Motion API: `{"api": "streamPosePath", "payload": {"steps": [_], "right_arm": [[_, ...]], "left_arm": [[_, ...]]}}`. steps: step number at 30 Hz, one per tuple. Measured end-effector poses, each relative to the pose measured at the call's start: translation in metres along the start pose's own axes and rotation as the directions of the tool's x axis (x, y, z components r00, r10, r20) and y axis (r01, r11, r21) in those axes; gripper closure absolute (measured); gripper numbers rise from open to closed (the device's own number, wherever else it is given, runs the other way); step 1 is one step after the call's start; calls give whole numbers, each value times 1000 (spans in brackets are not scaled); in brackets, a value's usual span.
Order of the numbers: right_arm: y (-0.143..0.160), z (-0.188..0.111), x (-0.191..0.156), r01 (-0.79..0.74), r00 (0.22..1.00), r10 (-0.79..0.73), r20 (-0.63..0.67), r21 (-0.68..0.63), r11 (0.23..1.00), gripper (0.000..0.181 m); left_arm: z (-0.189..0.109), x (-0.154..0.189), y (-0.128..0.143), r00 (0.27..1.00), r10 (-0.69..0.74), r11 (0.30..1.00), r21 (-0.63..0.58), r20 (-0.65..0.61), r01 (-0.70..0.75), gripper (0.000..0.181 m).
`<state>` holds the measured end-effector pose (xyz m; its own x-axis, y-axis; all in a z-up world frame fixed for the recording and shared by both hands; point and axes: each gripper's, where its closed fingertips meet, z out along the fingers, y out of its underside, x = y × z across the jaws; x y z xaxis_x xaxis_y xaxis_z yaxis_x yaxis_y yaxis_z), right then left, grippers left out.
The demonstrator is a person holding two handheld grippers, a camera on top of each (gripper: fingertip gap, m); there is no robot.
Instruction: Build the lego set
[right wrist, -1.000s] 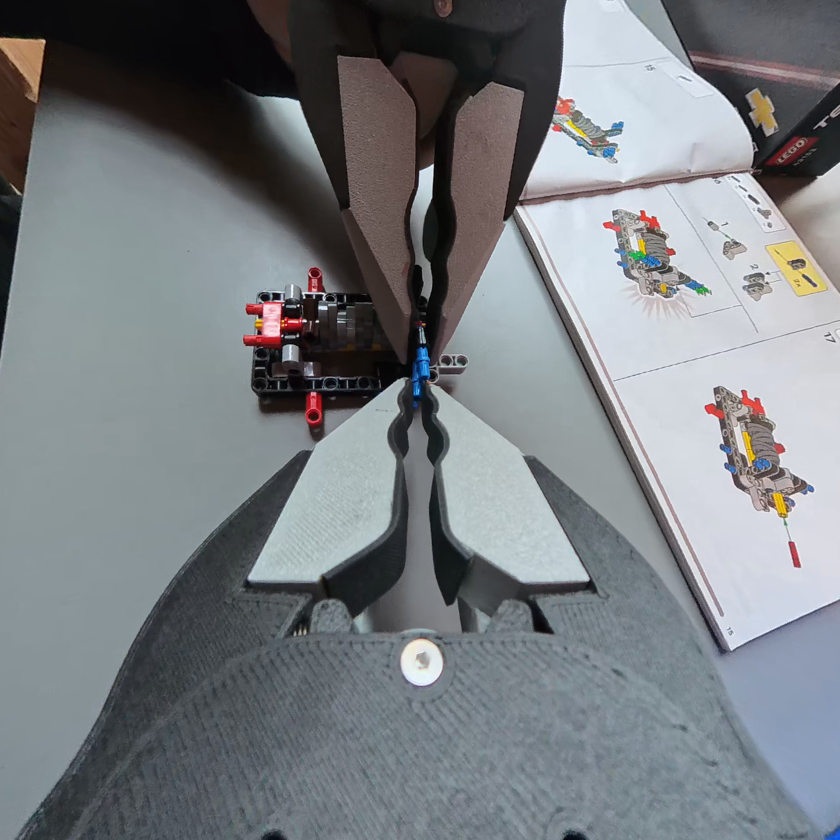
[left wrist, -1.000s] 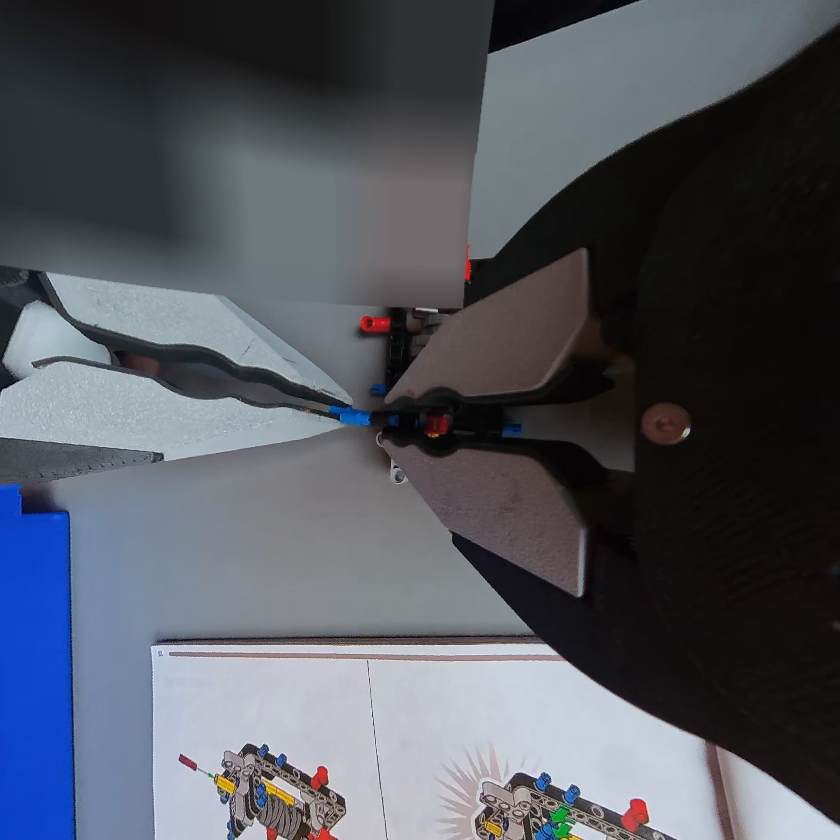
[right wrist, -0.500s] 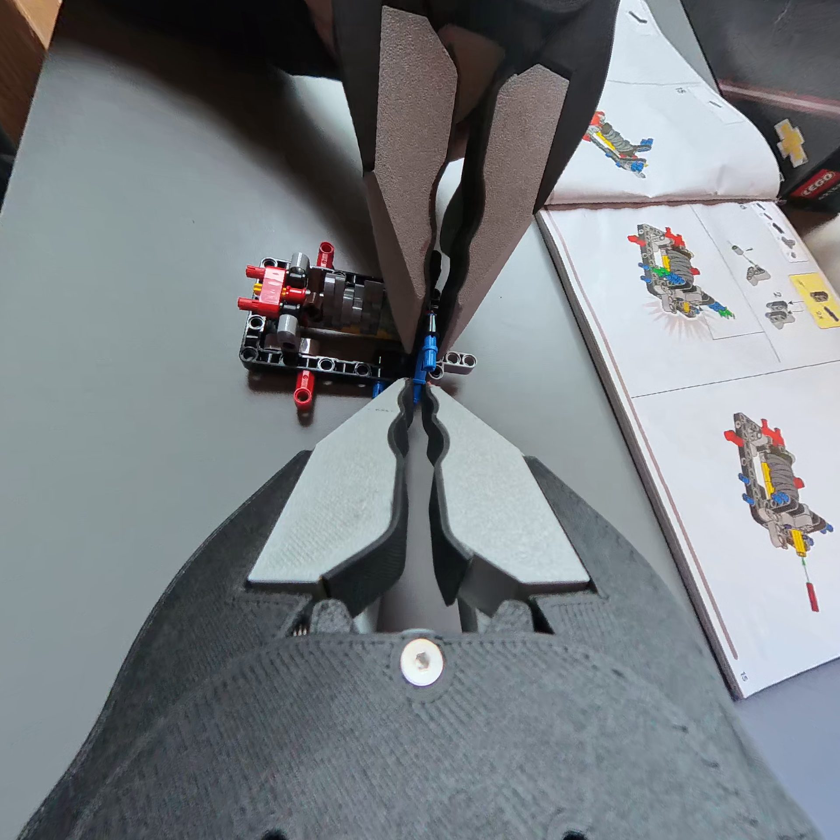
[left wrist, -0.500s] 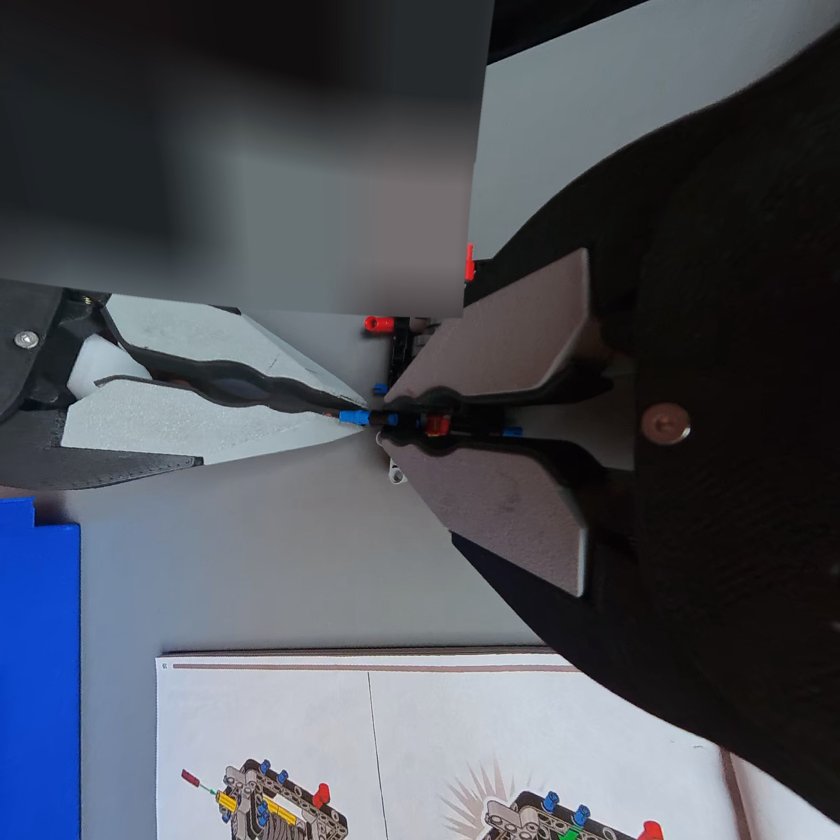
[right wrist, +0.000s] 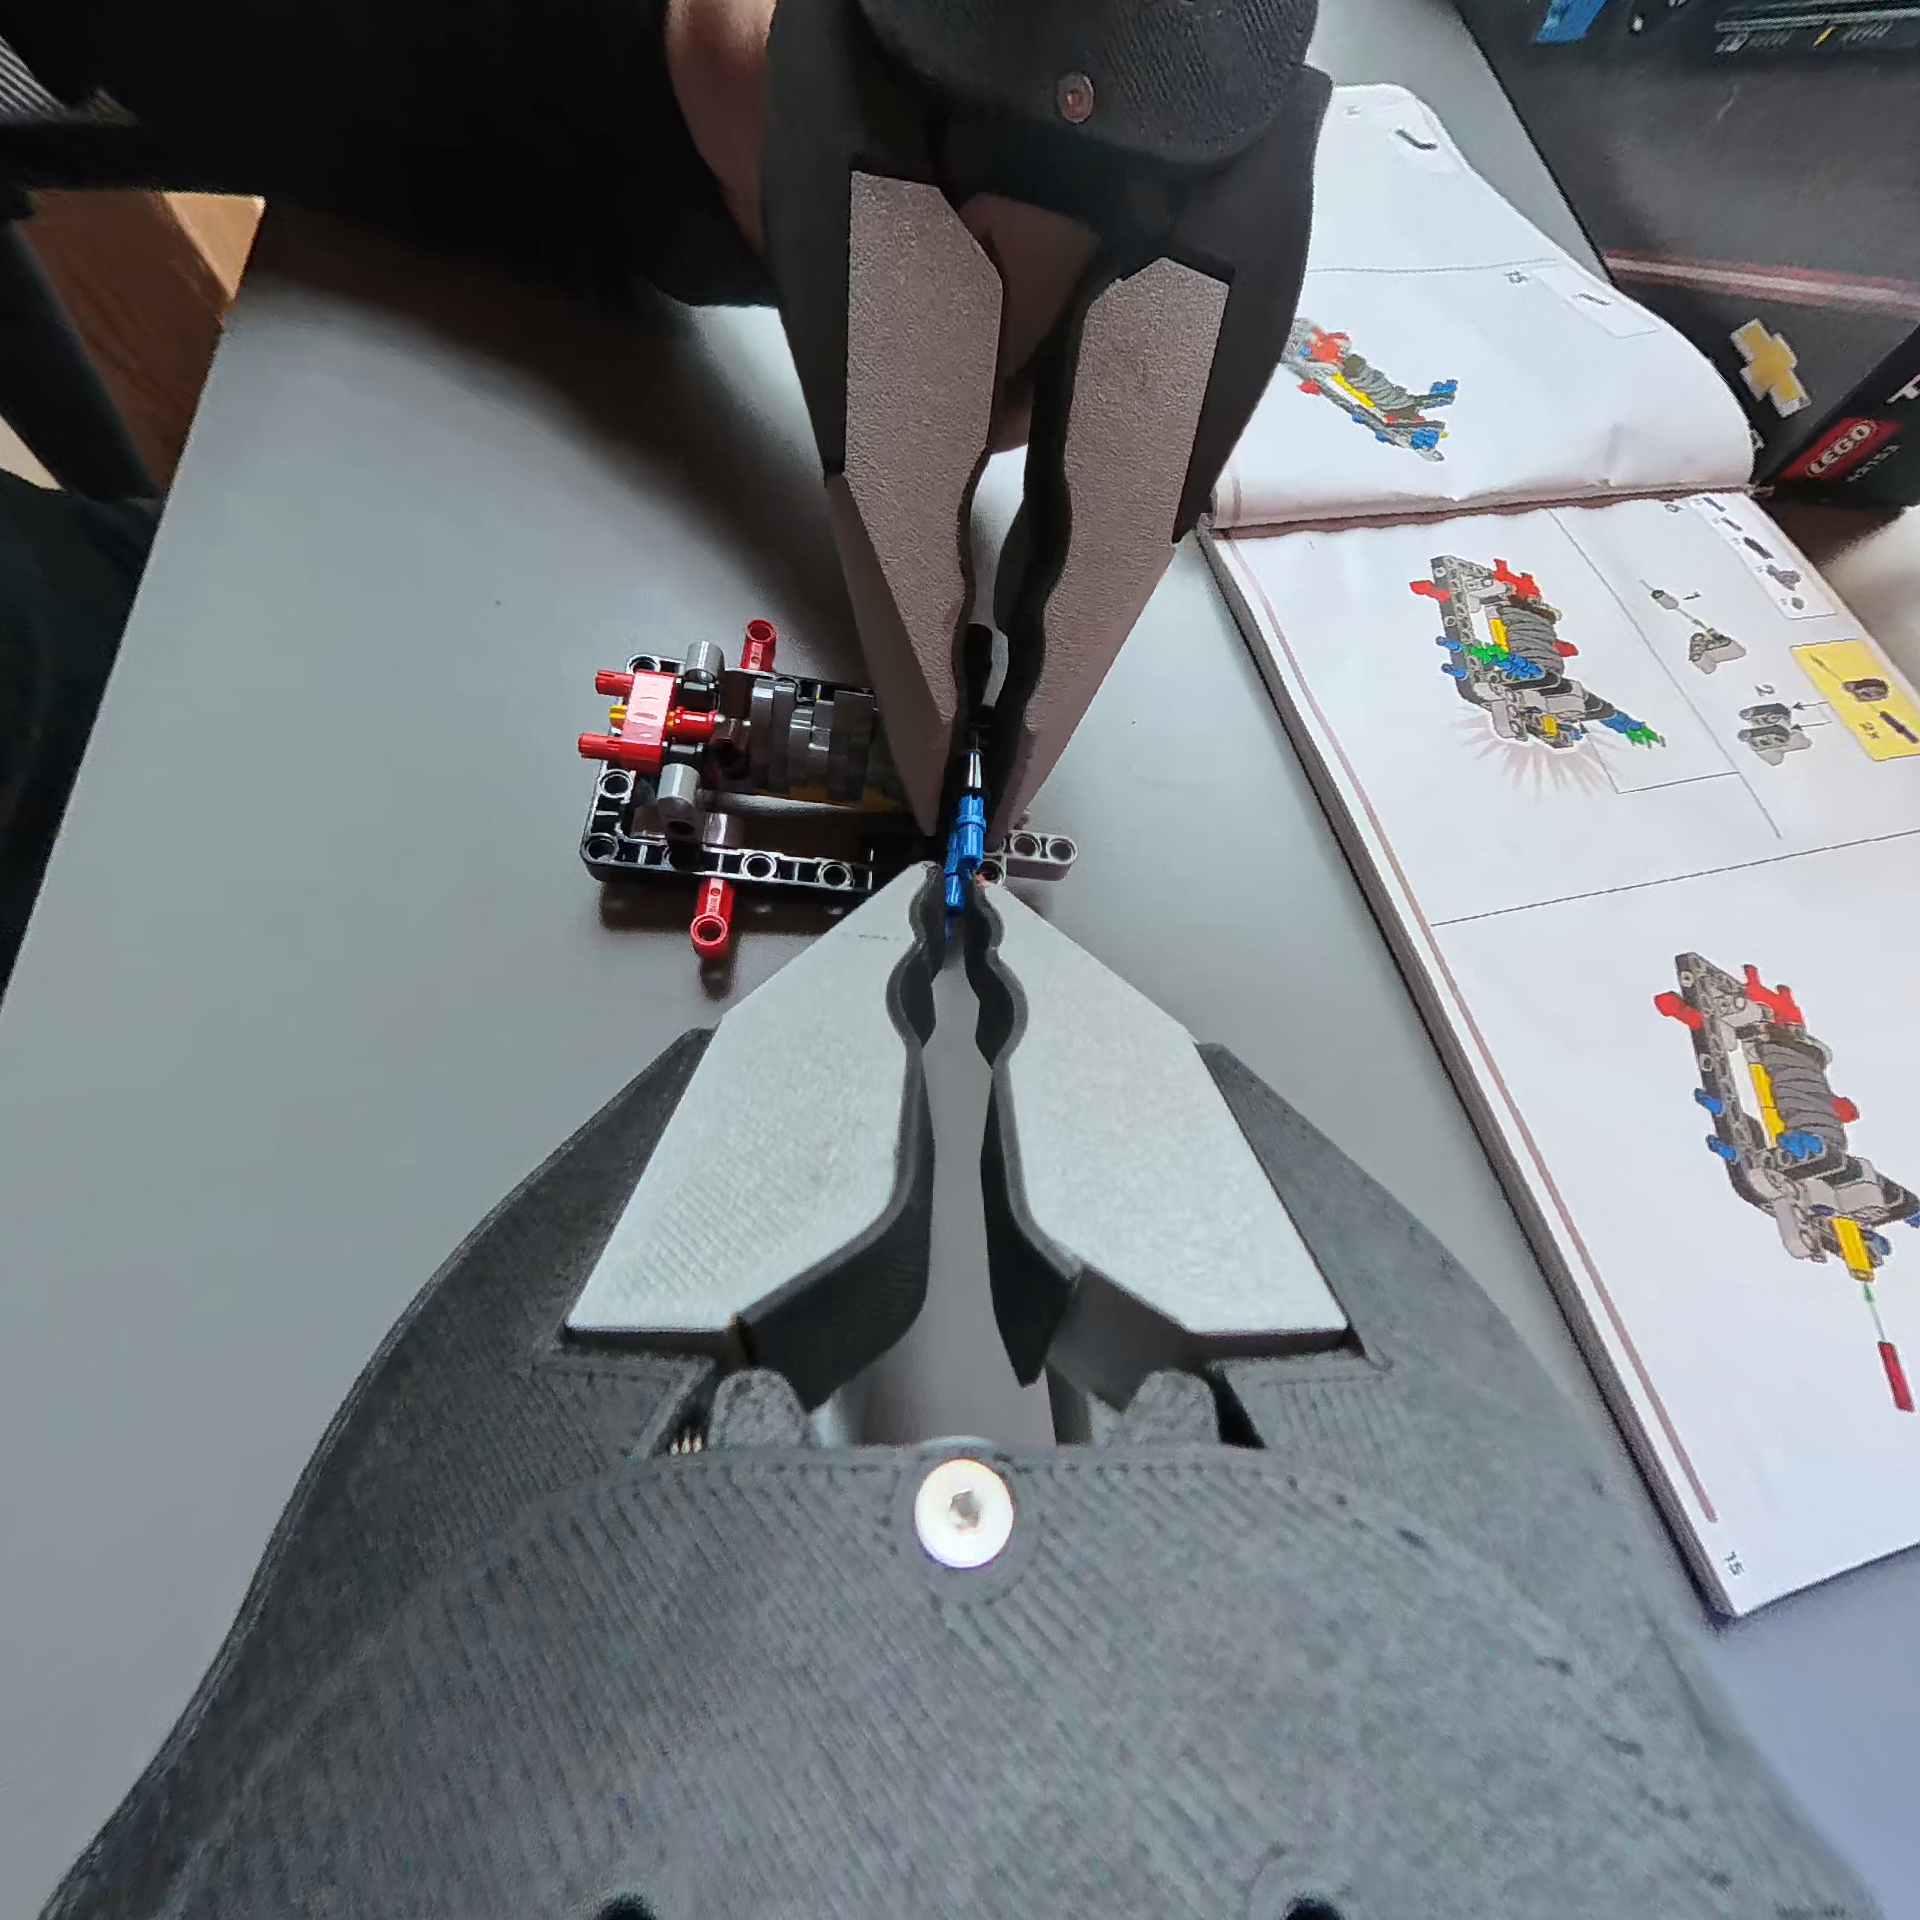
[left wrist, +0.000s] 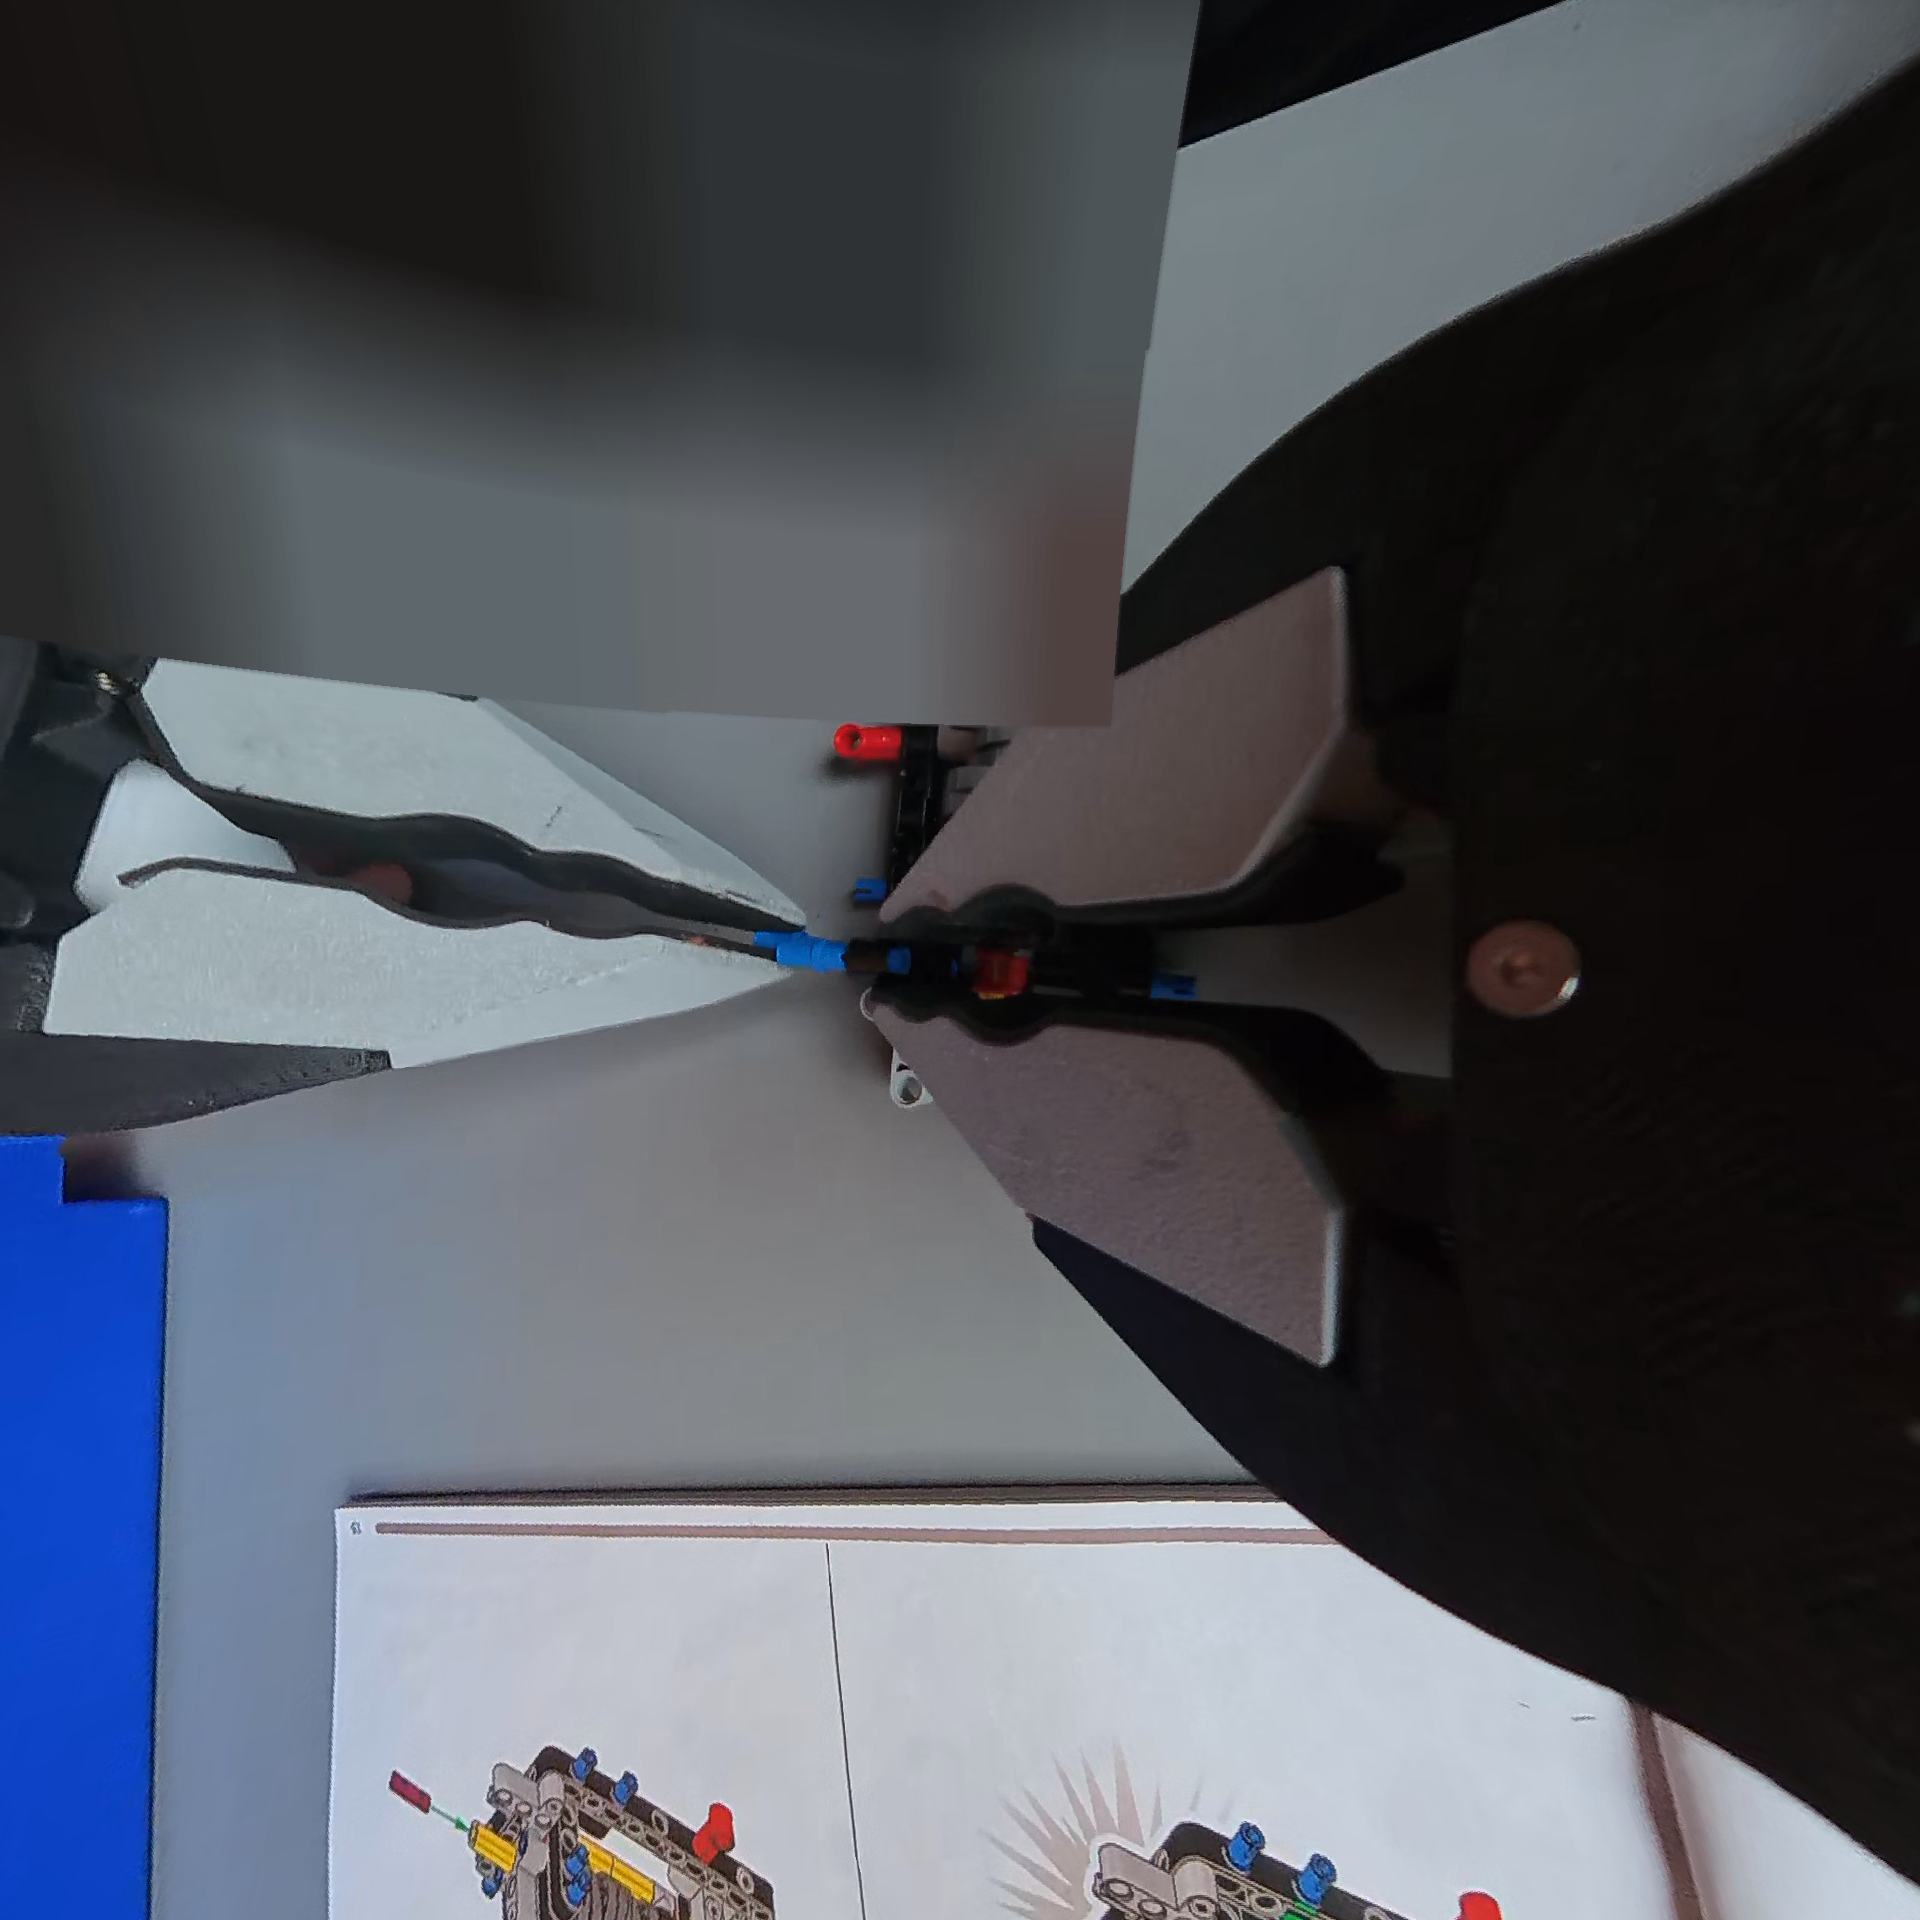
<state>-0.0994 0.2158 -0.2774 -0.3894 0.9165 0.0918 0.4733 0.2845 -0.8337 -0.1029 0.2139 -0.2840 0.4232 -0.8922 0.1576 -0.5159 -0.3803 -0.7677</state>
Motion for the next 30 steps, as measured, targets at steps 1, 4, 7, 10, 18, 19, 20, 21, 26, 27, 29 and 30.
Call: {"api": "streamPosePath", "payload": {"steps": [1, 4, 7, 10, 18, 19, 20, 21, 26, 27, 29, 30], "right_arm": [[0, 0, 0, 0, 1000, 0, 0, 1, 1000, 181], [-1, 0, 1, 0, 1000, 0, -5, 2, 1000, 181], [0, 1, 1, -7, 1000, 7, -1, 8, 1000, 181], [1, 5, -2, 37, 999, -38, -22, -14, 999, 181], [1, 4, 0, 29, 999, -29, -27, 4, 1000, 181], [1, 4, 1, 30, 999, -29, -29, 4, 1000, 181], [1, 4, 1, 34, 999, -34, -33, 4, 999, 181], [1, 4, 2, 38, 998, -38, -40, 5, 999, 181], [1, 1, 1, 44, 998, -43, -35, 17, 999, 181], [1, 0, 1, 46, 998, -46, -35, 16, 999, 181], [1, -1, 1, 50, 998, -49, -39, 24, 998, 181], [1, -3, 2, 47, 998, -46, -40, 29, 998, 181]], "left_arm": [[0, 0, 0, 1000, 0, 1000, 0, 1, 0, 175], [0, 0, 0, 1000, 4, 1000, -4, 4, -3, 175], [0, -1, 0, 1000, -5, 1000, 2, 3, 5, 175], [2, 2, -1, 1000, 8, 1000, 12, 1, -8, 175], [2, 0, -2, 1000, -1, 1000, 14, 6, 1, 175], [2, -1, -2, 1000, -2, 1000, 17, 9, 2, 175], [2, -1, -2, 1000, -2, 1000, 17, 7, 2, 175], [2, -1, -2, 1000, -9, 1000, 18, 10, 9, 175], [2, -1, -3, 1000, -26, 999, 27, 9, 26, 174], [3, -1, -3, 1000, -23, 999, 24, 10, 23, 174], [2, -2, -1, 1000, -16, 1000, 10, 22, 16, 175], [2, -2, -1, 1000, -17, 1000, 9, 25, 17, 175]]}}
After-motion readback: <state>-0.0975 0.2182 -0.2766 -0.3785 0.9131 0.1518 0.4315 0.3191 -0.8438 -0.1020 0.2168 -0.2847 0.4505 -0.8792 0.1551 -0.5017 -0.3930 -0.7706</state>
